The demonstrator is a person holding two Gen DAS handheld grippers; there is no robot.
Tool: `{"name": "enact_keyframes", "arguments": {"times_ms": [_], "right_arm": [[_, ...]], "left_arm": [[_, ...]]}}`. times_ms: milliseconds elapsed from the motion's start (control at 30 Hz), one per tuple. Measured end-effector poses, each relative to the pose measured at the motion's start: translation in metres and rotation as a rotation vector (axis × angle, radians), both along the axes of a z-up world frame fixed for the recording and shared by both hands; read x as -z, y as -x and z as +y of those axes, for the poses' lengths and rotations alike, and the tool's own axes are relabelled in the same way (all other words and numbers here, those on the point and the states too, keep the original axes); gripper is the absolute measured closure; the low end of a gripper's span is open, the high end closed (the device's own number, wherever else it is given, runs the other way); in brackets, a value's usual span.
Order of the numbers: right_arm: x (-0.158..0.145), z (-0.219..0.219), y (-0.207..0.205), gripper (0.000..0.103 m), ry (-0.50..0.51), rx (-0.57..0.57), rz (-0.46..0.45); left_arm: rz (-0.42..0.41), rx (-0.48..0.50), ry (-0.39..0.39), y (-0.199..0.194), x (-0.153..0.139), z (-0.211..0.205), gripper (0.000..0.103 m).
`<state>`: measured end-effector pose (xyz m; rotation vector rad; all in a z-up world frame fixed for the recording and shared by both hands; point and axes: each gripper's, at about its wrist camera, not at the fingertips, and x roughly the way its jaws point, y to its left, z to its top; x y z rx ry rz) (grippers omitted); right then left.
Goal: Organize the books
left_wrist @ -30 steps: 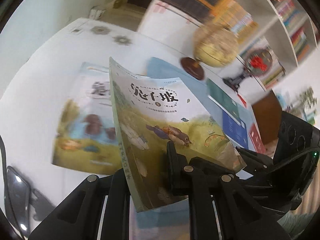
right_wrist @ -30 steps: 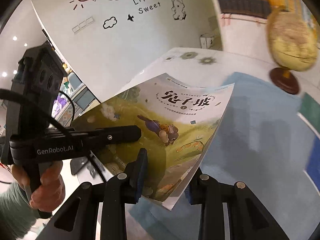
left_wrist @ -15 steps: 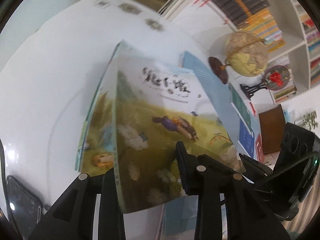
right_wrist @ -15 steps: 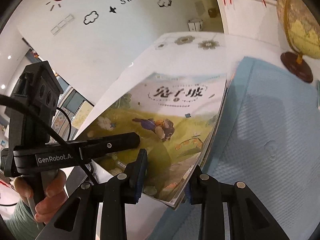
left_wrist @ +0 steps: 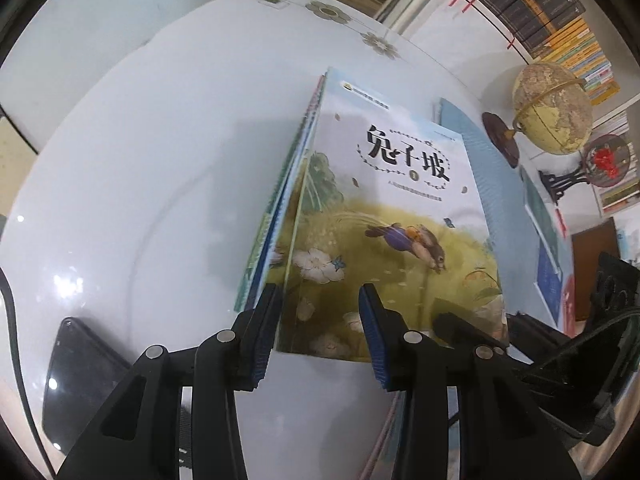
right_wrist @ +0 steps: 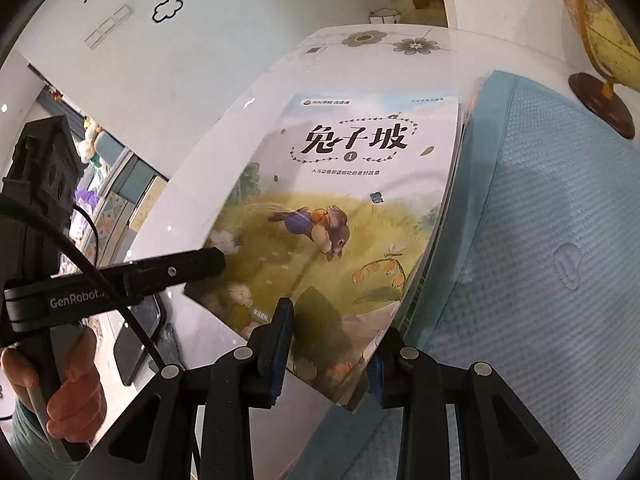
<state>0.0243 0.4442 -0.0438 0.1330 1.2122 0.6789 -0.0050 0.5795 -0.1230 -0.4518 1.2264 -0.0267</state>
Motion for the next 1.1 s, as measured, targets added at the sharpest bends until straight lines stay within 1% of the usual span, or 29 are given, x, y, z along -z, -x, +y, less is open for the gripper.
{"name": "enact_keyframes", "arguments": {"times_ms": [33, 100, 167, 233, 300, 433, 500, 533, 567, 633, 667, 767, 800, 867, 933, 967, 1033, 1100], "right_arm": [[0.0, -0.004, 0.002, 0.065, -0.01, -0.002, 0.007], [-0.002, -0.014, 0.008, 0.056, -0.014, -0.001, 0.007], [0.001, -0.028, 0.013, 0.049, 0.012, 0.005, 0.0], [0.003, -0.048, 0.02, 0.049, 0.035, 0.011, 0.004], [0.008, -0.078, 0.03, 0.049, 0.053, 0.041, 0.021], [0.015, -0.155, 0.05, 0.049, 0.068, 0.154, 0.07], [0.018, -0.206, 0.06, 0.049, 0.059, 0.242, 0.091], [0.018, -0.227, 0.063, 0.049, 0.05, 0.277, 0.099], [0.02, -0.257, 0.066, 0.048, 0.039, 0.322, 0.108], [0.02, -0.298, 0.068, 0.048, 0.028, 0.365, 0.11], [0.019, -0.327, 0.07, 0.048, 0.025, 0.382, 0.1], [0.016, -0.389, 0.073, 0.048, 0.035, 0.392, 0.071], [0.016, -0.411, 0.075, 0.047, 0.034, 0.396, 0.061], [0.021, -0.459, 0.081, 0.044, 0.057, 0.402, 0.044], [0.029, -0.495, 0.088, 0.044, 0.078, 0.403, 0.057], [0.033, -0.51, 0.088, 0.044, 0.08, 0.404, 0.074], [0.039, -0.538, 0.094, 0.044, 0.064, 0.413, 0.103], [0.042, -0.566, 0.103, 0.044, 0.043, 0.431, 0.124]], "left_arm": [[-0.003, -0.005, -0.002, 0.001, 0.0, 0.0, 0.065], [-0.009, -0.024, -0.008, 0.006, -0.001, -0.002, 0.065], [-0.014, -0.029, -0.018, 0.01, -0.004, -0.006, 0.065], [-0.025, -0.027, -0.022, 0.013, -0.009, -0.015, 0.065], [-0.047, -0.009, -0.012, 0.013, -0.015, -0.029, 0.065], [-0.08, 0.04, 0.017, 0.01, -0.026, -0.076, 0.065], [-0.09, 0.072, 0.038, 0.006, -0.031, -0.11, 0.065], [-0.099, 0.09, 0.043, 0.005, -0.035, -0.134, 0.065], [-0.108, 0.103, 0.045, 0.006, -0.037, -0.152, 0.065], [-0.124, 0.129, 0.047, 0.01, -0.044, -0.196, 0.065], [-0.131, 0.138, 0.047, 0.013, -0.046, -0.219, 0.065], [-0.126, 0.136, 0.05, 0.025, -0.05, -0.288, 0.065], [-0.117, 0.132, 0.065, 0.032, -0.05, -0.314, 0.065], [-0.112, 0.134, 0.086, 0.044, -0.049, -0.354, 0.065], [-0.096, 0.149, 0.096, 0.056, -0.049, -0.399, 0.065], [-0.09, 0.162, 0.1, 0.061, -0.05, -0.414, 0.065], [-0.093, 0.204, 0.103, 0.077, -0.058, -0.452, 0.065], [-0.094, 0.239, 0.087, 0.089, -0.064, -0.477, 0.065]]}}
